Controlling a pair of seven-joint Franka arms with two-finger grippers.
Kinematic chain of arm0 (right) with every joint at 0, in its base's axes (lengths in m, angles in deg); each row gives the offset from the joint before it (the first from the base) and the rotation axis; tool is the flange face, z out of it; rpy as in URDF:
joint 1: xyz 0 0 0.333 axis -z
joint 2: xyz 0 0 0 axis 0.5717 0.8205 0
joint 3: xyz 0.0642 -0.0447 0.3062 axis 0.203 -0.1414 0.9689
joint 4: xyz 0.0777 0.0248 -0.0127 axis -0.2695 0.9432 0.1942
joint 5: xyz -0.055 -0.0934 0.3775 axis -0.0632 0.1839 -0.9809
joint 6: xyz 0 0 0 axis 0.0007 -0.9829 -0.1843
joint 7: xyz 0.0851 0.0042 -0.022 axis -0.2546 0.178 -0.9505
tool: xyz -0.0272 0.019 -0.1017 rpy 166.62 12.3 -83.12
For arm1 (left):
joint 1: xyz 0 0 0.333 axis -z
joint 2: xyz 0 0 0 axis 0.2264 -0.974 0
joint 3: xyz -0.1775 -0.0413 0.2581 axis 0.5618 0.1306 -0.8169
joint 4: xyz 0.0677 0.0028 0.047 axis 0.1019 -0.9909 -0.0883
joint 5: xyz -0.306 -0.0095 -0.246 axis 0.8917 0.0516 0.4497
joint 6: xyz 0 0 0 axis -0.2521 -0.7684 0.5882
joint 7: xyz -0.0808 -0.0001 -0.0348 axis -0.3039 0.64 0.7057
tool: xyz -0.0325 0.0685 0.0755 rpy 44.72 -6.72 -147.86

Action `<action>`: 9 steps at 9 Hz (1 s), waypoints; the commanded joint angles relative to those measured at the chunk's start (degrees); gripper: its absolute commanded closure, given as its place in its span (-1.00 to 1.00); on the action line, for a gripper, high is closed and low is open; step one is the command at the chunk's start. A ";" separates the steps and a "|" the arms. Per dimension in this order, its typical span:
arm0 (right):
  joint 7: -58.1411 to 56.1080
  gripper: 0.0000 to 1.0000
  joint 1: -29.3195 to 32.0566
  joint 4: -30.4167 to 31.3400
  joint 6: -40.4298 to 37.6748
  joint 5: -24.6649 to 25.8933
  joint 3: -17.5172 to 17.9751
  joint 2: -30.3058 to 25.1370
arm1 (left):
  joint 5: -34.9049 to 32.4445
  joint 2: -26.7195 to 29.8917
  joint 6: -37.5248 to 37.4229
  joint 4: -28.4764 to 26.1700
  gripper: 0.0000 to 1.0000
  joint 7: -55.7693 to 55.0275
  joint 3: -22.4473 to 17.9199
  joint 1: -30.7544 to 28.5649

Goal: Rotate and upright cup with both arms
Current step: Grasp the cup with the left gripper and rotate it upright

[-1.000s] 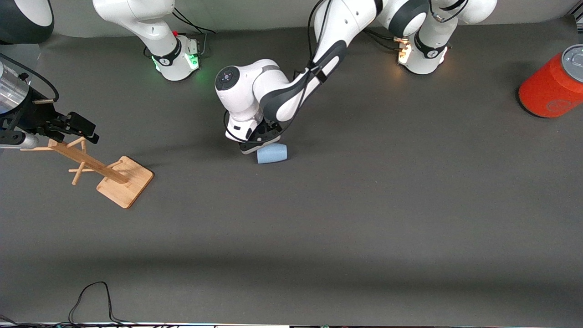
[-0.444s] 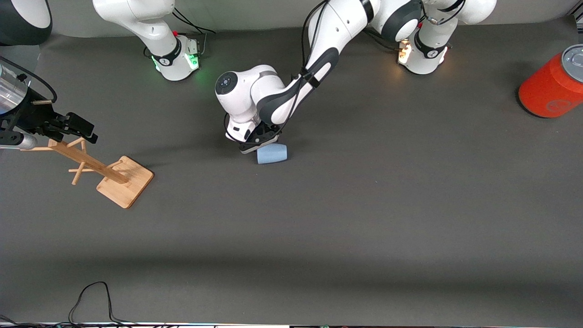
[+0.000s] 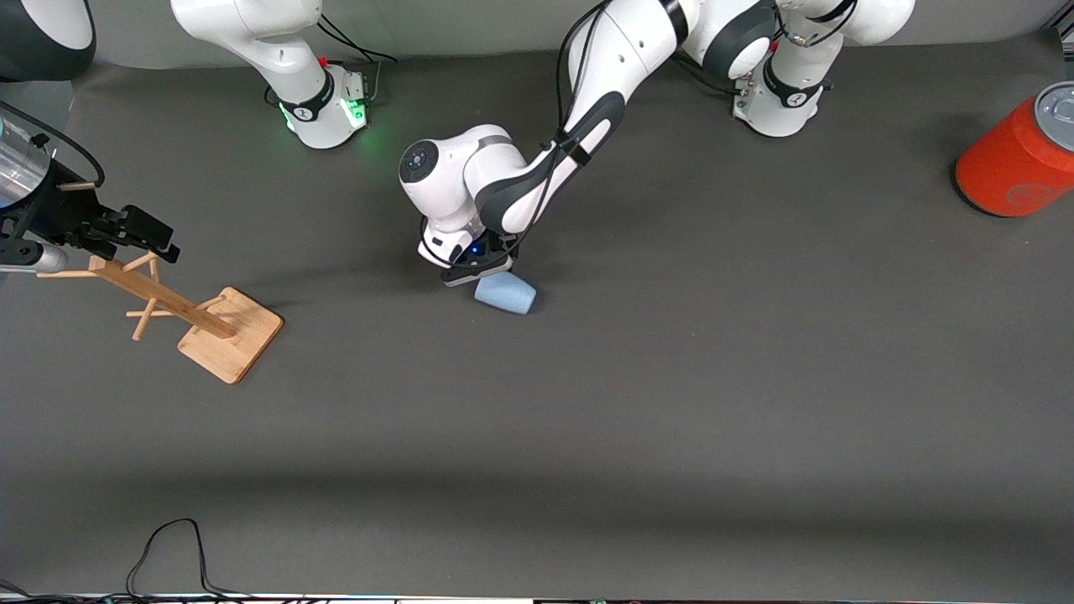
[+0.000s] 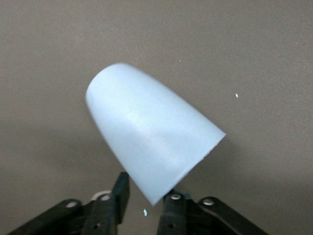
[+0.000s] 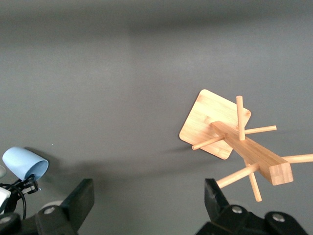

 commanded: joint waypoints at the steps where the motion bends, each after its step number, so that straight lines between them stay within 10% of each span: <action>1: -0.79 -1.00 0.12 0.98 -0.10 -1.33 -0.03 -1.62 | -0.10 0.11 -2.74 1.57 1.00 3.95 0.20 -1.31; 6: 3.34 -1.00 -0.58 0.98 -0.46 -1.33 0.93 -2.14 | 0.86 2.30 -5.72 1.48 1.00 9.65 0.81 -6.65; 9: 3.08 -1.00 -0.50 0.55 -0.45 -1.24 1.98 -2.58 | 16.02 7.31 -10.39 1.57 1.00 16.43 2.13 -19.99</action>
